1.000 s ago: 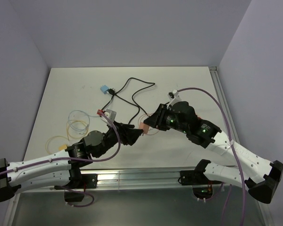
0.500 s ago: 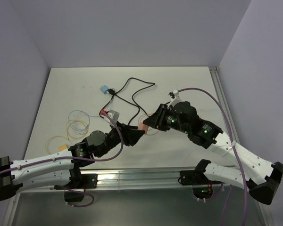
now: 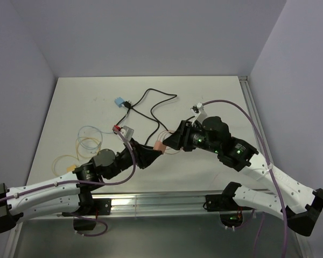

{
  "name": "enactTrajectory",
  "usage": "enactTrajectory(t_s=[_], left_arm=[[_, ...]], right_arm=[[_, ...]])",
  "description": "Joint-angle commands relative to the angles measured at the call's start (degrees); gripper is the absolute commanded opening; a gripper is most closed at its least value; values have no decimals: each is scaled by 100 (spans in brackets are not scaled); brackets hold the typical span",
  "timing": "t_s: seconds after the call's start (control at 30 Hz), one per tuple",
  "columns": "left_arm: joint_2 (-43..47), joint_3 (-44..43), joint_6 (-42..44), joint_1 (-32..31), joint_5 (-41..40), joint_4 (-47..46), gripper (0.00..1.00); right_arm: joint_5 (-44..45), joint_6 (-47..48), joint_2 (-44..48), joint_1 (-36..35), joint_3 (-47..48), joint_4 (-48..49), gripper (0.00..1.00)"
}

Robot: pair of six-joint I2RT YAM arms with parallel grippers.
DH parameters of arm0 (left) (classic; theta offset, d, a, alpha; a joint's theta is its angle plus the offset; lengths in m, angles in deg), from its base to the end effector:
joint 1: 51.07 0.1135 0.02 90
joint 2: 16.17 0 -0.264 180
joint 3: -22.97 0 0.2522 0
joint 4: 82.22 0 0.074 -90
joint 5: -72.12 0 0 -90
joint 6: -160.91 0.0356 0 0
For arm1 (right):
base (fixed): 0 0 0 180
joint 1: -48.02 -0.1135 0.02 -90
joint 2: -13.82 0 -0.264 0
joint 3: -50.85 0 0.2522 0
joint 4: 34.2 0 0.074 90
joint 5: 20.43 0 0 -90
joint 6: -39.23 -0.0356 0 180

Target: Insert the plug

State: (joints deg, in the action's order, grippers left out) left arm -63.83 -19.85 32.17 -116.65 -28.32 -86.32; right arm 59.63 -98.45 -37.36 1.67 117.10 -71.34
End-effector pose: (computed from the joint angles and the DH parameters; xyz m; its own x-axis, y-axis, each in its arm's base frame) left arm 0.0896 -0.1817 0.2860 -0.5177 -0.3485 -0.7814 0.6367 0.4532 -0.6239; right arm 0.1330 0.1483 0.3438 -0.7832 0.2341 -0.5760 -0.3624 0.5808 0.7289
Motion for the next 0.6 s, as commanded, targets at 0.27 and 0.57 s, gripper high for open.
enactTrajectory(t_s=[0.27, 0.57], left_arm=[[723, -91, 428, 133, 490, 397, 0], [495, -451, 780, 133, 148, 759, 0]], right_arm=[[-1054, 224, 179, 3, 384, 53, 74], [-765, -4, -463, -23, 1087, -439, 70]])
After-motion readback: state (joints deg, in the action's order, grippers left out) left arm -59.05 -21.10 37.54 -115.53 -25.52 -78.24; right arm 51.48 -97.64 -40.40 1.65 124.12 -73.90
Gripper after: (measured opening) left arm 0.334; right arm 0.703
